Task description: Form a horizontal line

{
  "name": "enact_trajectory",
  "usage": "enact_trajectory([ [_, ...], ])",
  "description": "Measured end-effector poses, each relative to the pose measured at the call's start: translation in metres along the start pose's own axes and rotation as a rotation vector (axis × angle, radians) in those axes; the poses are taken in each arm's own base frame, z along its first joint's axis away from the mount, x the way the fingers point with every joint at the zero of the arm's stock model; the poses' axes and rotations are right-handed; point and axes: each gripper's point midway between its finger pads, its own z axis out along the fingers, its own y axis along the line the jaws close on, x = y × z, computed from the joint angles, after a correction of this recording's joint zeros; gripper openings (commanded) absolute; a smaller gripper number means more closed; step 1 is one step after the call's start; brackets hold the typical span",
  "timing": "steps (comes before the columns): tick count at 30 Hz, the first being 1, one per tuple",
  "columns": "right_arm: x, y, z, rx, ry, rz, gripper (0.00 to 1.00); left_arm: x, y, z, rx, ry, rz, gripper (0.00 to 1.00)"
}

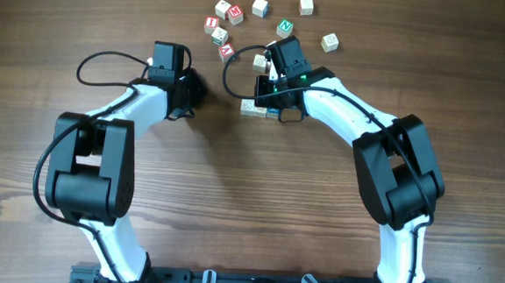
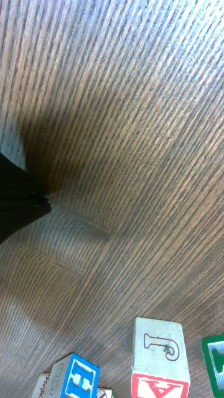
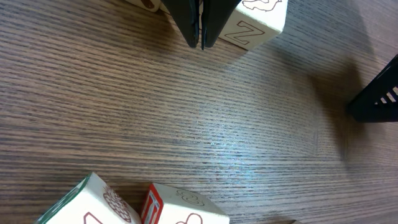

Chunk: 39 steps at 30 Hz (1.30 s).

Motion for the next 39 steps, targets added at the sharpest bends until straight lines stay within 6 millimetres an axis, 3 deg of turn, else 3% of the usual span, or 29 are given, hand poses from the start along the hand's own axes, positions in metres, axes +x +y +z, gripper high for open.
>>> enact_trajectory([
  [17, -0.024, 0.004, -0.014, 0.043, -0.05, -0.03, 0.05, 0.0, 0.0, 0.0, 0.0, 0.0, 0.0, 0.04],
  [30, -0.021, 0.013, -0.013, 0.013, -0.037, -0.039, 0.04, -0.009, 0.014, -0.004, -0.04, -0.018, -0.027, 0.04],
  [39, -0.012, 0.036, -0.009, -0.014, -0.037, -0.082, 0.05, -0.017, 0.023, -0.007, -0.051, -0.028, -0.05, 0.04],
])
